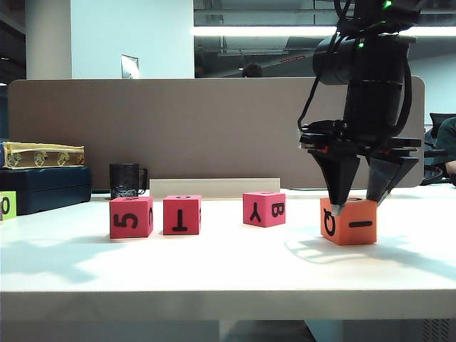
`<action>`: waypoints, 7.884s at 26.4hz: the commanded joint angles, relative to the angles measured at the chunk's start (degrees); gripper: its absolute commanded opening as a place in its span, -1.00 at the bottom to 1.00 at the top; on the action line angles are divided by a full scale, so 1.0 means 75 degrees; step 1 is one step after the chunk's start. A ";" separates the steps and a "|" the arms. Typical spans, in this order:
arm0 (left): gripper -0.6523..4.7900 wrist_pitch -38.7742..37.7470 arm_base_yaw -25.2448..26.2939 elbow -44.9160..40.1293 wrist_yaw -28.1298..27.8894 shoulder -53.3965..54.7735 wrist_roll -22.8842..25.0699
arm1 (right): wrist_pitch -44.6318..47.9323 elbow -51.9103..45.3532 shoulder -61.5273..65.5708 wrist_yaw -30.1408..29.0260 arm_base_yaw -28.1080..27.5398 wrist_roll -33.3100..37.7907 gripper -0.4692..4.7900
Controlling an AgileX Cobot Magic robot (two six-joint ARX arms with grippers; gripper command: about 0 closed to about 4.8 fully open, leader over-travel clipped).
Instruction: Select the appropriate blocks from the scattered letter blocks on the table and arrange them in a row to spell out "2024".
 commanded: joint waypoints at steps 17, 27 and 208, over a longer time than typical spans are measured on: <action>-0.78 0.0041 -0.0012 0.0047 0.0000 -0.0029 -0.0003 | -0.0787 0.0032 -0.0015 0.0032 0.0026 -0.1329 -0.02; -0.78 0.0050 -0.0012 0.0047 0.0000 -0.0029 0.0000 | -0.0679 0.0085 -0.0076 0.0029 0.0026 -0.1323 -0.03; -0.78 0.3576 -0.4505 -0.4342 -0.4141 -0.0632 -0.0396 | -0.1725 0.0463 0.0117 -0.0131 0.0423 -0.1230 -0.86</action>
